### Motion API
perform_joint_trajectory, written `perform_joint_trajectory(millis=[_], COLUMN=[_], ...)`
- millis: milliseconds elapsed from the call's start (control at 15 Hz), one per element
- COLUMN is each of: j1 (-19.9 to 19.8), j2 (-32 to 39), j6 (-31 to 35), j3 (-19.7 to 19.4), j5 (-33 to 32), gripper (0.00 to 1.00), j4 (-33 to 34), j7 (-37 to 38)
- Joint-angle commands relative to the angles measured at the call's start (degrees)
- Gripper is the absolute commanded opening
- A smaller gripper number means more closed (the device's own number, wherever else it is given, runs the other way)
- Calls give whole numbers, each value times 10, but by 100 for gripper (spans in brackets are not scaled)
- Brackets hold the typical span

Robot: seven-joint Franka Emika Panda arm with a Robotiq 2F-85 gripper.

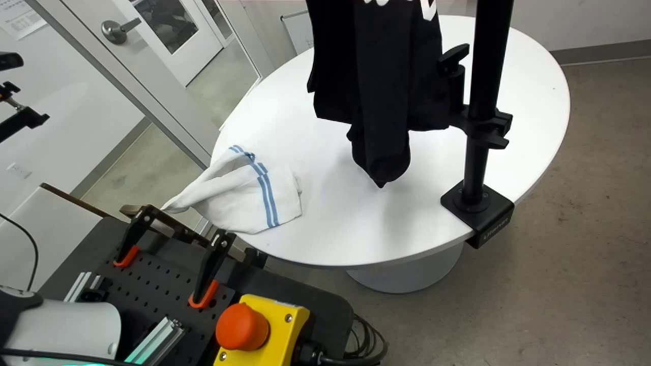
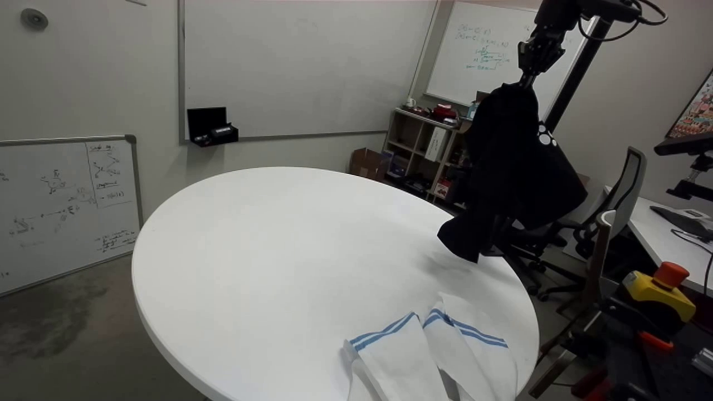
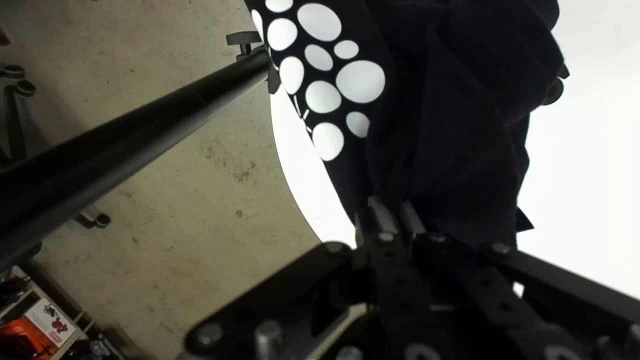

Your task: Hang the black t-shirt on the black frame

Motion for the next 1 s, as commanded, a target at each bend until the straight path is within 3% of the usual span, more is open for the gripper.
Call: perform_joint_trajectory(millis=[0, 600, 667, 733, 933], j1=[5, 9, 8, 7, 7], j2=[65, 173, 182, 193, 217], j6=[-38, -108, -115, -122, -138], j3=[-2, -8, -8, -8, -10], j5=[16, 9, 11, 14, 14], gripper=[1, 3, 29, 30, 53], j4=[78, 213, 222, 232, 257], j7=[27, 83, 85, 87, 95])
